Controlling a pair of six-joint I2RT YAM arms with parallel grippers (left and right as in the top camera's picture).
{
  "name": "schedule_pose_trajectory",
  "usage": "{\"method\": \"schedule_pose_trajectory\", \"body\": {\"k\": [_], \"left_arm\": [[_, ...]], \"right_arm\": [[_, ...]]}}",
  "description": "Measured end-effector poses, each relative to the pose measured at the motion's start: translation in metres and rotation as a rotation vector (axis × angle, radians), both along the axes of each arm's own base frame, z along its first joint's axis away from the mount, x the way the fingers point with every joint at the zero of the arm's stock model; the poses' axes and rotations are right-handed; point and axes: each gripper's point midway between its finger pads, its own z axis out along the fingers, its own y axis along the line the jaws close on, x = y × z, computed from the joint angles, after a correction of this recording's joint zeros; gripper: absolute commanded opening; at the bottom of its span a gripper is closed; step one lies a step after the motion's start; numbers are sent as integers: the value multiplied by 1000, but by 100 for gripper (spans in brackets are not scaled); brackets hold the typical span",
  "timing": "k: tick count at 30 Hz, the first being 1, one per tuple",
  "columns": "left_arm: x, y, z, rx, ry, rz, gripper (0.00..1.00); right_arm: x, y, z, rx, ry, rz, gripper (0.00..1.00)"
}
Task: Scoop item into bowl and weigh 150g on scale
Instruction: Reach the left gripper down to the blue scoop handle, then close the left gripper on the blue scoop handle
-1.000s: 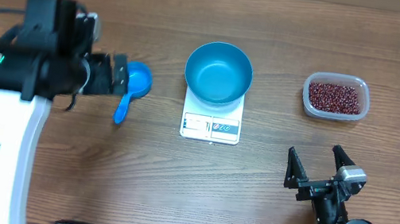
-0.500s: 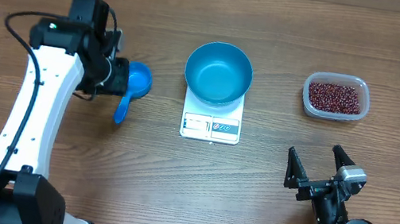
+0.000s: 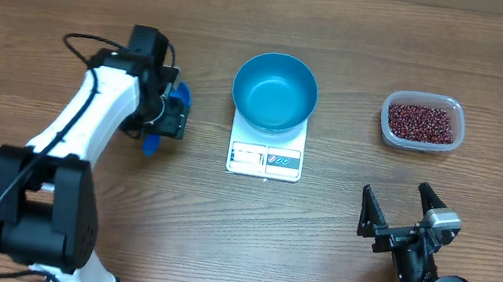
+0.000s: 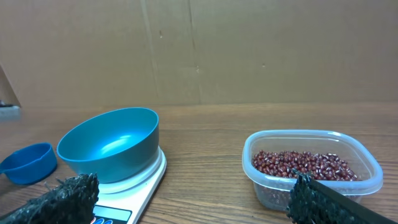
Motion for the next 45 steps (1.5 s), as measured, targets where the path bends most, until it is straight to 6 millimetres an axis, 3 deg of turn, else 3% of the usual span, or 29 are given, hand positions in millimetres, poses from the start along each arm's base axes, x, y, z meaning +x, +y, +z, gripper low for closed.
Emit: {"method": "schedule_pose_trajectory", "body": {"k": [5, 8, 16, 22, 29, 34, 39, 41, 43, 45], "left_arm": [[-6, -9, -27, 20, 77, -35, 67], [-8, -10, -33, 23, 96, -37, 68], [-6, -9, -34, 28, 87, -2, 71], [1, -3, -32, 57, 64, 92, 59], [17, -3, -30, 54, 2, 139, 61], [26, -4, -29, 41, -32, 188, 53], [26, -4, -29, 34, -30, 239, 52], [28, -4, -29, 29, -40, 264, 59], [33, -4, -28, 22, -57, 278, 97], [36, -5, -27, 17, -69, 285, 100]], "right_arm": [[0, 0, 0, 0, 0, 0, 100], [0, 0, 0, 0, 0, 0, 100], [0, 0, 0, 0, 0, 0, 100], [0, 0, 0, 0, 0, 0, 100], [0, 0, 0, 0, 0, 0, 100], [0, 0, 0, 0, 0, 0, 100], [0, 0, 0, 0, 0, 0, 100], [0, 0, 0, 0, 0, 0, 100], [0, 0, 0, 0, 0, 0, 100], [0, 0, 0, 0, 0, 0, 100]]}}
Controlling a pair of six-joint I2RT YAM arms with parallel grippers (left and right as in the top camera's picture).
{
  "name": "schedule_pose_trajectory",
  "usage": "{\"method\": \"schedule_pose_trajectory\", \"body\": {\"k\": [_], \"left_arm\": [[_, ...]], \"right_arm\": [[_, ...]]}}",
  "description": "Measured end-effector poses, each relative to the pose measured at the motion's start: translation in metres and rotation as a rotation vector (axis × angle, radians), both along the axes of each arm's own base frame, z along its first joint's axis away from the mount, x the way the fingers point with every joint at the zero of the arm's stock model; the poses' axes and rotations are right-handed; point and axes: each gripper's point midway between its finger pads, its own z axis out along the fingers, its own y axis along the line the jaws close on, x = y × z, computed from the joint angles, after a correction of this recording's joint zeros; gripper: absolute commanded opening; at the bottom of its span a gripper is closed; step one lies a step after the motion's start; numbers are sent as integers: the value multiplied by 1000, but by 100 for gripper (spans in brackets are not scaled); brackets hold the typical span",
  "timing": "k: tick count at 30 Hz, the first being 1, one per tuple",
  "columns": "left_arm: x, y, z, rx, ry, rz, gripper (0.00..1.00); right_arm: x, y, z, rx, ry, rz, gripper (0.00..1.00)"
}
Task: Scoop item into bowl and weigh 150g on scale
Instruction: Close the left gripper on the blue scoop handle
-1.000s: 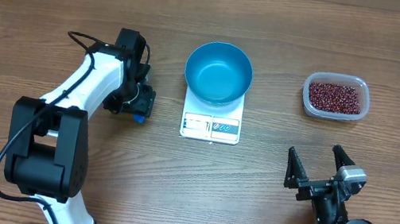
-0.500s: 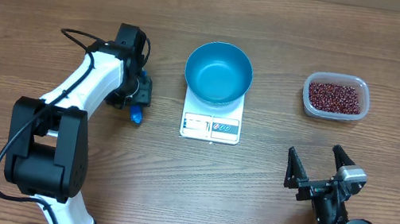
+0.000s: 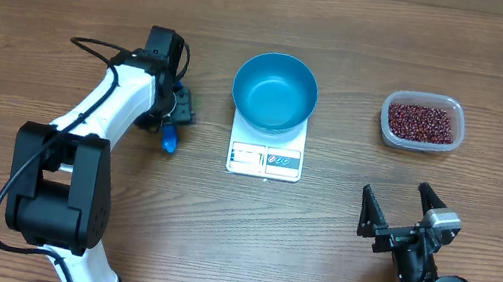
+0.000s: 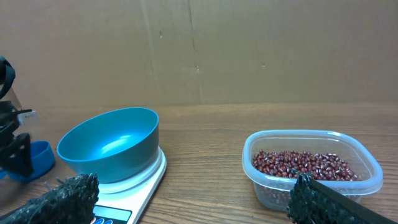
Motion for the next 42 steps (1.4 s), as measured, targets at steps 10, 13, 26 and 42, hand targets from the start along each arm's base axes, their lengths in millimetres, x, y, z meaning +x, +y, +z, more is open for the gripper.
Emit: {"method": "schedule_pose_trajectory", "body": {"k": [10, 13, 26, 42], "left_arm": [[-1, -7, 0, -35, 4, -20, 64], [-1, -7, 0, -34, 5, -26, 52], [-2, -3, 0, -24, 11, 45, 39], [-1, 4, 0, 4, 5, 107, 33]], "right_arm": [[0, 0, 0, 1, 0, 0, 100], [0, 0, 0, 0, 0, 1, 100], [0, 0, 0, 0, 0, 0, 100], [0, 0, 0, 0, 0, 1, 100]]}}
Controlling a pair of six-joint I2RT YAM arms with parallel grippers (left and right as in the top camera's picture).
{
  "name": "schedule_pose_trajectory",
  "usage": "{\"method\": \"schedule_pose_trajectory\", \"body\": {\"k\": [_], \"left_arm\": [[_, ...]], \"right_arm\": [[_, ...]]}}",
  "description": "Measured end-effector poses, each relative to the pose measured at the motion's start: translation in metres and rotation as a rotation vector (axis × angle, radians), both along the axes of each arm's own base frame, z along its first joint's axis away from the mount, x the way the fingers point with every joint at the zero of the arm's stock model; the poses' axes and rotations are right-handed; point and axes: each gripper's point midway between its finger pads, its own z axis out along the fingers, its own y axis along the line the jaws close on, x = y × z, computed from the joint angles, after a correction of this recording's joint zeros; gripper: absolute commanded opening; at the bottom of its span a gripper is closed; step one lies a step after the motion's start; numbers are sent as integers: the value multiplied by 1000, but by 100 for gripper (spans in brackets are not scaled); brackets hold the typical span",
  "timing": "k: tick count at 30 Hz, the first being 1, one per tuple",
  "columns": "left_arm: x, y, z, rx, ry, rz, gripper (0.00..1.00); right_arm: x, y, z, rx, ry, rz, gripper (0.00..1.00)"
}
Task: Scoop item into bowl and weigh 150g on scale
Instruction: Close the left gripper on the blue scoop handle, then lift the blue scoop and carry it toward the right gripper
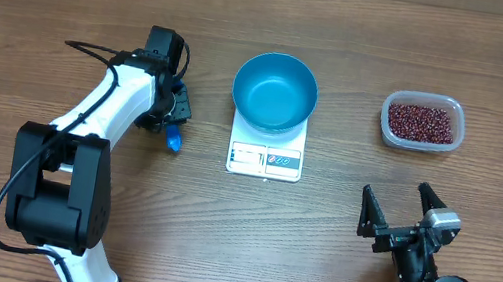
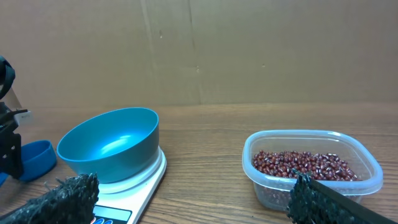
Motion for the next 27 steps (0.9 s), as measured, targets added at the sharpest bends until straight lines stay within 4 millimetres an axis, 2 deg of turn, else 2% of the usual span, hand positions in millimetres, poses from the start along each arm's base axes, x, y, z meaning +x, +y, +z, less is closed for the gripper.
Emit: {"method": "schedule_pose_trajectory", "body": {"k": [17, 19, 25, 27], "left_arm": [[-2, -3, 0, -18, 10, -3, 30], [-1, -3, 0, -19, 5, -3, 25], [-1, -3, 0, -19, 6, 0, 21], [-1, -3, 0, -19, 6, 0, 12]], "right_arm": [[0, 0, 0, 0, -1, 0, 100], [0, 0, 0, 0, 0, 0, 100], [0, 0, 0, 1, 0, 0, 100], [0, 0, 0, 1, 0, 0, 100]]}}
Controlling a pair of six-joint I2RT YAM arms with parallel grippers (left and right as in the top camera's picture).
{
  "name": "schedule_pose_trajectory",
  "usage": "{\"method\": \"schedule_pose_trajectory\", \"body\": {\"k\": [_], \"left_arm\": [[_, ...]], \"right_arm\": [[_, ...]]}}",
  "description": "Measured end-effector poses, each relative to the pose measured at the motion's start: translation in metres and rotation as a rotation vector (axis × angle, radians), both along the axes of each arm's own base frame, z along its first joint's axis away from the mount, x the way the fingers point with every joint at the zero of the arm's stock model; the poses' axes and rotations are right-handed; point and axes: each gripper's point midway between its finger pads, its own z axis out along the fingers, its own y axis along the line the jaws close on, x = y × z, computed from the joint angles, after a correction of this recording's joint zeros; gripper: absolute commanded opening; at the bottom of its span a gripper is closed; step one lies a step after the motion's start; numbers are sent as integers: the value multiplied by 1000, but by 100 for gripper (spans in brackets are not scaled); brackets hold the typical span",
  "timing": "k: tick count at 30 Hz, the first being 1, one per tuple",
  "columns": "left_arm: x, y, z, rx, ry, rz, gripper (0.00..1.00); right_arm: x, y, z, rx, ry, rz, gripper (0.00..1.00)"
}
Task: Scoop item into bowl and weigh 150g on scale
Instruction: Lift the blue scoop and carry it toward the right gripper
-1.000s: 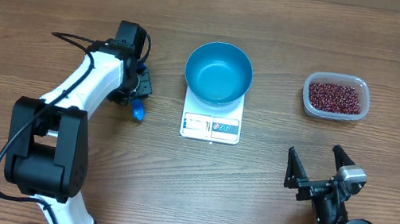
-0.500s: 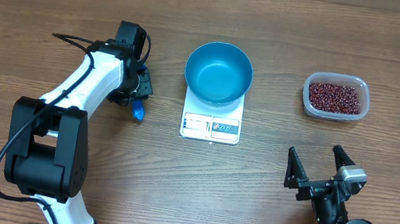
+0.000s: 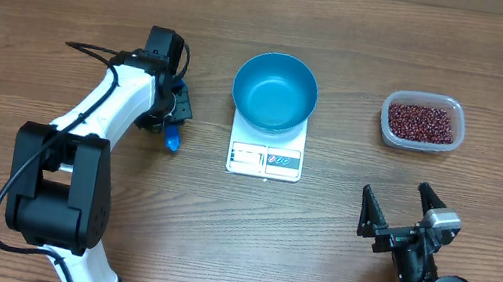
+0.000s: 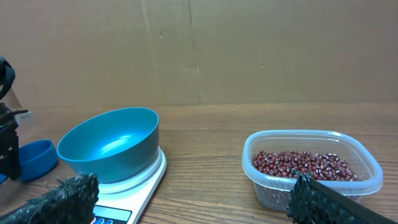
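Note:
A blue bowl (image 3: 275, 91) stands empty on the white scale (image 3: 266, 153) at mid-table; the right wrist view shows the bowl (image 4: 109, 144) on the scale (image 4: 144, 185) too. Red beans fill a clear plastic tub (image 3: 421, 122) at the right (image 4: 311, 165). My left gripper (image 3: 171, 126) is left of the scale, pointing down, shut on the blue scoop (image 3: 172, 139). The scoop's cup (image 4: 34, 158) shows at the left edge of the right wrist view. My right gripper (image 3: 394, 191) rests open near the front edge, nothing between its fingers (image 4: 191, 186).
A brown cardboard wall (image 4: 249, 50) runs along the far side of the wooden table. The left arm's white links (image 3: 98, 122) reach across the table's left part.
At first my left gripper stood open over the blue scoop lying left of the scale. Later it was down on the scoop with jaws still wide. Then it had shut on the scoop and has held it since. The right arm stayed parked and open throughout.

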Motion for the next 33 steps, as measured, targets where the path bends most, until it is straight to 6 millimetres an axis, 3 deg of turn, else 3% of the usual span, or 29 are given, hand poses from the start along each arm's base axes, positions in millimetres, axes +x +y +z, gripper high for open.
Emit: {"method": "schedule_pose_trajectory", "body": {"k": [11, 14, 19, 22, 26, 33], "left_arm": [[5, 2, 11, -69, 2, 26, 11], [11, 8, 35, -130, -16, 59, 10], [34, 16, 116, -312, -187, 91, 14], [35, 5, 162, -500, -278, 64, 13], [28, -24, 181, -709, -255, 28, 9], [19, -47, 200, -897, -200, 41, 7]], "right_arm": [[0, 0, 0, 0, -1, 0, 100], [0, 0, 0, -1, -1, 0, 100], [0, 0, 0, -1, -1, 0, 100], [0, 0, 0, -1, -1, 0, 100], [0, 0, 0, 0, 0, 0, 100], [0, 0, 0, -1, -1, 0, 100]]}}
